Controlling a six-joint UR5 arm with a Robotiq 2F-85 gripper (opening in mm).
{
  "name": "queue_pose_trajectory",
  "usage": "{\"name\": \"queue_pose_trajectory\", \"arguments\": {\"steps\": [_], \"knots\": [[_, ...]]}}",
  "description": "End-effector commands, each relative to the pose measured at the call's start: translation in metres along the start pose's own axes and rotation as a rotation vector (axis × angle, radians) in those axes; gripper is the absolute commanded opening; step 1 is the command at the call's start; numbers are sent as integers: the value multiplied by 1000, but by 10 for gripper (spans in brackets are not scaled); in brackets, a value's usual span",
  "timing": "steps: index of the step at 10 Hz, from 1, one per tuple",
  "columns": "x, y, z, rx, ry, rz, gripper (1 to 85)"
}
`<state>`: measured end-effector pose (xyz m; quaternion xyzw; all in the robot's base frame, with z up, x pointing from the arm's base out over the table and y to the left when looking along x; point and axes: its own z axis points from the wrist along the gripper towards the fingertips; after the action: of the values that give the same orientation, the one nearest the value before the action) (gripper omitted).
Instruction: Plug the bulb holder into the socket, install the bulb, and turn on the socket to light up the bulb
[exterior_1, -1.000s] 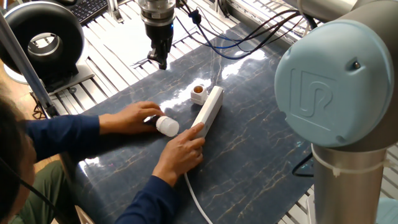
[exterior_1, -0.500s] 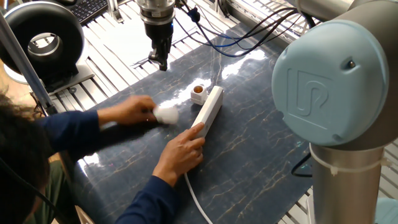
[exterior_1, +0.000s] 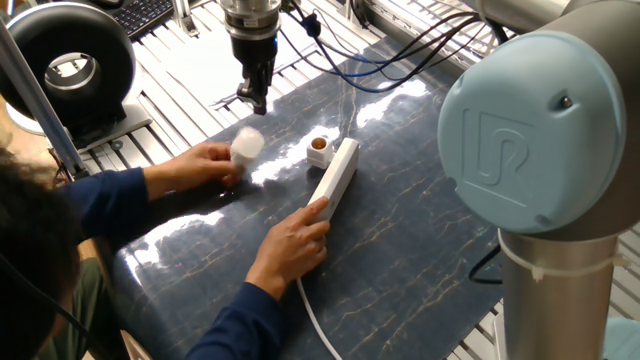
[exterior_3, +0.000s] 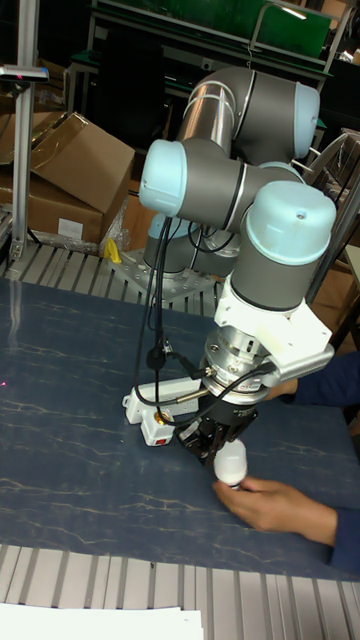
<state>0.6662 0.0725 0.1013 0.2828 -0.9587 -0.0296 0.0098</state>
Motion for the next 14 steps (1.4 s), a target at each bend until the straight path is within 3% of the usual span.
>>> {"name": "queue_pose_trajectory", "arguments": {"steps": [1,2,3,4,5,6,9,10,11,12,13,14], "knots": [[5,-11,-1,40,19,58,13],[5,-3,-2,5,14,76,13],[6,-6,-2,19,18,73,13],[6,2,-3,-19,10,41,390],[-2,14,-5,-76,-32,1,837],[-4,9,-6,-63,-45,-24,850],[-3,2,-7,-42,-50,-39,850],[-2,-2,-7,-30,-47,-23,777],[6,-10,-7,9,-14,0,463],[6,-4,-8,-11,-10,39,300],[13,-4,-9,-5,18,72,13],[11,7,-10,-43,14,98,13]]}}
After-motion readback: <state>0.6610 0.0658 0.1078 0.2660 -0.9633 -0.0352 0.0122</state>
